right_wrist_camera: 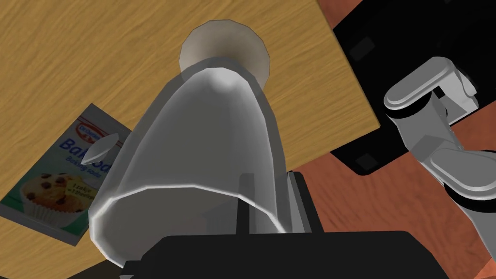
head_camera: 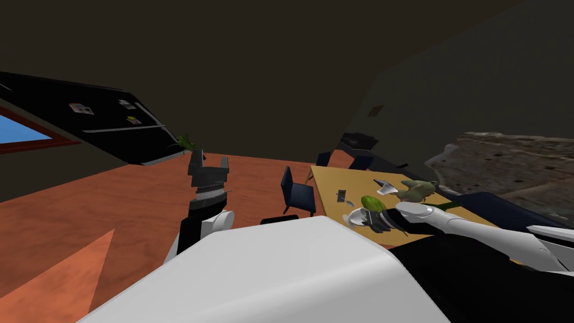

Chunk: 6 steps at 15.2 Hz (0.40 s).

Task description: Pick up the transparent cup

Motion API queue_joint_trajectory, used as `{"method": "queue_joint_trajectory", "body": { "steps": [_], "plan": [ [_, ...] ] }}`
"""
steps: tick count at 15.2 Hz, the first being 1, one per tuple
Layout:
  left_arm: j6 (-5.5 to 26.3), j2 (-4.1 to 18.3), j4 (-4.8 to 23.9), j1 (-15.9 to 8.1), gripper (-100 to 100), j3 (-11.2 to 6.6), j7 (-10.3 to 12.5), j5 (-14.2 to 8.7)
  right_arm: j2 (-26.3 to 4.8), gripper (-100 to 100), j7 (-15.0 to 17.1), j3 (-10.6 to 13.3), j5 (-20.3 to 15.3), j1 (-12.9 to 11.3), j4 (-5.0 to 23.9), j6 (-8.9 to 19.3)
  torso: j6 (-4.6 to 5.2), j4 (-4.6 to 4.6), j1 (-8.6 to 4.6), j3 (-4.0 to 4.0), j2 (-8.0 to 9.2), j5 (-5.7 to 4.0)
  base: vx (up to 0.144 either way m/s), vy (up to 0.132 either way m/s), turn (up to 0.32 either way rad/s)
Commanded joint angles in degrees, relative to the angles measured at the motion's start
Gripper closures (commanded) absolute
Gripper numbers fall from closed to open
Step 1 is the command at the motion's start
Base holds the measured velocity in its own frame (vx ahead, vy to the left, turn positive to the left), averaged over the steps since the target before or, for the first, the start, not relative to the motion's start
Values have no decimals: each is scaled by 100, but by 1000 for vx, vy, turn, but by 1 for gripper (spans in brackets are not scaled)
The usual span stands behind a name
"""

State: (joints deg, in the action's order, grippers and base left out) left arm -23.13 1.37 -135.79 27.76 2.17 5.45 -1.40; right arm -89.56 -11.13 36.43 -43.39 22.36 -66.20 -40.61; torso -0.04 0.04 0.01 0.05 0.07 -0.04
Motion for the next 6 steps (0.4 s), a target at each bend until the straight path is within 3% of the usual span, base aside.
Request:
{"method": "queue_joint_trajectory", "body": {
  "steps": [1, 5, 6],
  "plan": [
    [0, 0, 0, 0, 0, 0, 0, 0, 0, 100, 0, 0, 0, 0, 0, 0, 0, 0, 0, 0, 0, 0, 0, 0, 0],
    [0, 0, 0, 0, 0, 0, 0, 0, -347, 100, 76, -57, 77, 0, -169, -123, 3, 0, 5, 1, 3, 8, -6, 16, -77],
    [0, 0, 0, 0, 0, 0, 0, 0, -247, 100, 45, -45, 72, 38, -153, -38, 1, 1, 11, 3, 4, 11, -8, 19, -39]
  ]
}}
